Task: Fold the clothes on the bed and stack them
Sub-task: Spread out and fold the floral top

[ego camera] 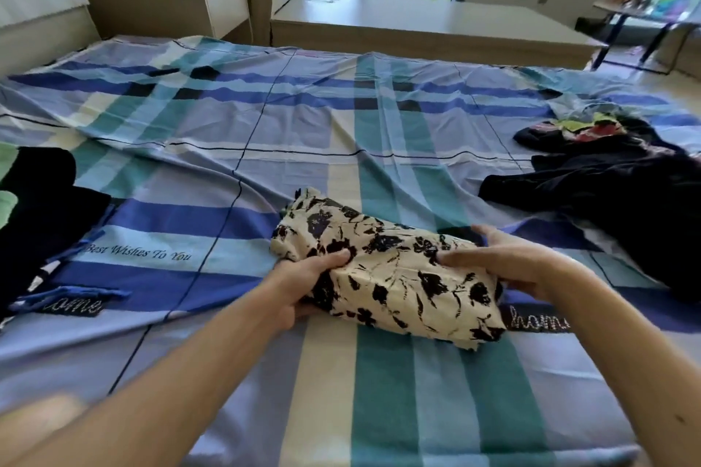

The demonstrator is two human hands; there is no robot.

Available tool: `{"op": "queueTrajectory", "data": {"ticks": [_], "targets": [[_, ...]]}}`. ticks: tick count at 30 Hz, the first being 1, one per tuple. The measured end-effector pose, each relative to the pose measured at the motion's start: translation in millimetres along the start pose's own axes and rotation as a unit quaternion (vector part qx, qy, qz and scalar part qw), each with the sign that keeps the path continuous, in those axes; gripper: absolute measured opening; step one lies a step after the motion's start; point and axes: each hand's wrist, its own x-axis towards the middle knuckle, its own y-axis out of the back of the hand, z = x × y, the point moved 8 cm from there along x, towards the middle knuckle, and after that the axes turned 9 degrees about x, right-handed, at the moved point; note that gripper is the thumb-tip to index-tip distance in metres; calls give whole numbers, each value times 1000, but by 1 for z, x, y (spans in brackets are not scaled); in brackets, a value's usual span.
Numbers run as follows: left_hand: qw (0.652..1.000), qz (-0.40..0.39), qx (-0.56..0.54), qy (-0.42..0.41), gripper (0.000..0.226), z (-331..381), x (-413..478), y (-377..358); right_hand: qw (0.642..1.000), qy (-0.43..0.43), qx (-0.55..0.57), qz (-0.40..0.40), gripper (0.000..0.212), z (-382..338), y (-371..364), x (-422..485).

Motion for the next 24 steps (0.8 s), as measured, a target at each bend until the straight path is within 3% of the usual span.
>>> {"op": "queueTrajectory", "data": {"ticks": [3, 6, 9, 13, 16, 19, 24], "targets": [[999, -40, 20, 3, 57, 8, -9, -7, 997, -19, -20, -72, 89, -5, -4, -21], [998, -53, 9, -19, 51, 11, -17, -12, 995, -20, 8, -93, 99, -2, 2, -29], [998, -39, -22, -41, 46, 12, -26, -10, 996, 8, 78, -44, 113, -1, 4, -30], [996, 9, -44, -76, 43, 37, -47, 17, 979, 65, 192, -7, 101, -16, -7, -35], [986, 45, -52, -154, 39, 89, -69, 72, 963, 180, 202, -12, 109, -70, -37, -33], [966, 108, -30, -233, 46, 148, -102, 158, 944, 237, 222, -64, 103, -151, -108, -49], [933, 222, -21, -281, 49, 216, -169, 327, 896, 288, 266, -208, 63, -278, -248, -67]]}}
